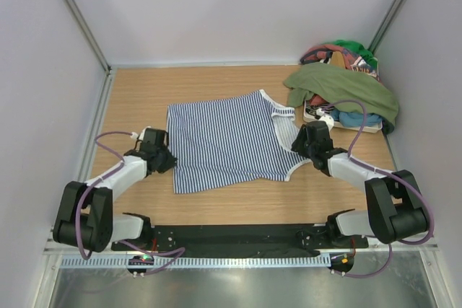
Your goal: Fold and stack the tank tops
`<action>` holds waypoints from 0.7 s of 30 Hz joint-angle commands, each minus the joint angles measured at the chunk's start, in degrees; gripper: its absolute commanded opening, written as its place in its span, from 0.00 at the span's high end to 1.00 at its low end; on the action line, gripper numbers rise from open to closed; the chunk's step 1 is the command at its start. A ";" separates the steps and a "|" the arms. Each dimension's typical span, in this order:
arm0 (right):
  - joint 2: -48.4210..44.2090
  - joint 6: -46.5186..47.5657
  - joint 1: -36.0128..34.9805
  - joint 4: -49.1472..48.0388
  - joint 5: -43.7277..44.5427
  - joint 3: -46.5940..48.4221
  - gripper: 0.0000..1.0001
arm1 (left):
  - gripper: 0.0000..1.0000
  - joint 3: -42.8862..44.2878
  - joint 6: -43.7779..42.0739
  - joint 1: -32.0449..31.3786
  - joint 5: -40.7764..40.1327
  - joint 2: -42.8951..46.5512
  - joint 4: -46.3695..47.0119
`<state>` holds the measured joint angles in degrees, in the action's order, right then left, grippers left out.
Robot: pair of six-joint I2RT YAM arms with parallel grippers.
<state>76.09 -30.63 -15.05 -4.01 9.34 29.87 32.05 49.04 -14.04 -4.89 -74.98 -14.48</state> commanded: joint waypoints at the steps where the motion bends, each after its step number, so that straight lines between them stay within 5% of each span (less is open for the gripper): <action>1: -2.18 -0.74 -0.51 -3.46 1.82 -0.25 0.52 | 1.00 -0.42 -1.39 4.54 -0.92 4.13 -3.09; 8: -2.62 -0.48 -0.60 -4.07 1.64 -0.60 0.52 | 1.00 2.41 -5.18 18.51 -0.22 5.11 -5.22; 15: -1.48 0.31 -0.51 -6.27 -0.55 0.36 0.52 | 1.00 3.89 -8.16 19.40 -4.06 -0.42 -1.96; 21: 7.30 -0.13 -1.04 -3.91 -4.33 10.88 0.51 | 1.00 3.02 -7.64 20.28 -3.82 -2.45 0.85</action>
<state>79.81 -30.35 -15.46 -5.98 6.63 34.06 34.11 42.37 5.34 -7.07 -76.42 -16.97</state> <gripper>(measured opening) 0.490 0.006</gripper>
